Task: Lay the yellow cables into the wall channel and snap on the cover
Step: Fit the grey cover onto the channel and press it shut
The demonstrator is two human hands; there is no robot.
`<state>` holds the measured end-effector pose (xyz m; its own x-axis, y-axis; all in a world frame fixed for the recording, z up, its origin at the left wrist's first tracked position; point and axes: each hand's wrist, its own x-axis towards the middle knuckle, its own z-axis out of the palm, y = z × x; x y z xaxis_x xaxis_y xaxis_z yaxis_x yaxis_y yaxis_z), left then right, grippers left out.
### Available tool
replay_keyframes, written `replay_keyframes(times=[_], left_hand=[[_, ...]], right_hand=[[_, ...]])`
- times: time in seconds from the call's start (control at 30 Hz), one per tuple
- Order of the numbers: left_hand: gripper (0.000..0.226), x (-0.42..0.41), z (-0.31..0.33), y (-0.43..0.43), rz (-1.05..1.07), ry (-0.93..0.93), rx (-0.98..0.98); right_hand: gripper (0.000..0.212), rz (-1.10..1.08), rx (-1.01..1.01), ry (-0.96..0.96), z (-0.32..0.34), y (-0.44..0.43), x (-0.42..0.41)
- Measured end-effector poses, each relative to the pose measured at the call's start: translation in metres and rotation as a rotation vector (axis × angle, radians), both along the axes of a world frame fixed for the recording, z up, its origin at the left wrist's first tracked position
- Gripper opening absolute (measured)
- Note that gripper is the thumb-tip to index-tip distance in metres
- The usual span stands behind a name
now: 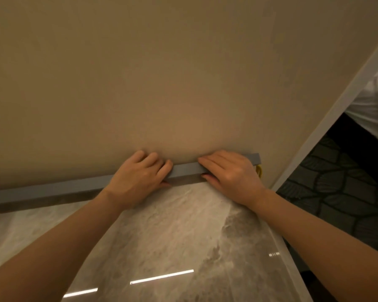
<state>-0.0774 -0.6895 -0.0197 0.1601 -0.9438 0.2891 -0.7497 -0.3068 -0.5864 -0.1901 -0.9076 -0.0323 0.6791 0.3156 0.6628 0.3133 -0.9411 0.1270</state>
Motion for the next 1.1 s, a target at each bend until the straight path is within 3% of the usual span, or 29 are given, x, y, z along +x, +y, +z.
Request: replay_keyframes(times=[0.17,0.33,0.6,0.8,1.1], left_hand=[[0.032,-0.013,0.006,0.003,0.079,0.055,0.017],[0.053,-0.035,0.031,0.017,0.171,0.047,0.008],[0.055,-0.097,0.048,0.073,0.489,0.193,0.075],[0.045,-0.154,0.075,0.143,0.771,0.260,0.020],[0.038,-0.236,0.104,0.322,0.969,0.317,-0.190]], right_hand=[[0.015,-0.010,-0.108,-0.049,0.003,0.004,-0.005],[0.017,-0.019,-0.139,-0.014,0.003,0.012,-0.007],[0.018,0.064,-0.046,0.010,0.015,0.063,0.000],[0.019,0.189,0.073,0.118,0.050,0.154,-0.006],[0.023,0.215,0.366,0.324,0.067,0.349,-0.057]])
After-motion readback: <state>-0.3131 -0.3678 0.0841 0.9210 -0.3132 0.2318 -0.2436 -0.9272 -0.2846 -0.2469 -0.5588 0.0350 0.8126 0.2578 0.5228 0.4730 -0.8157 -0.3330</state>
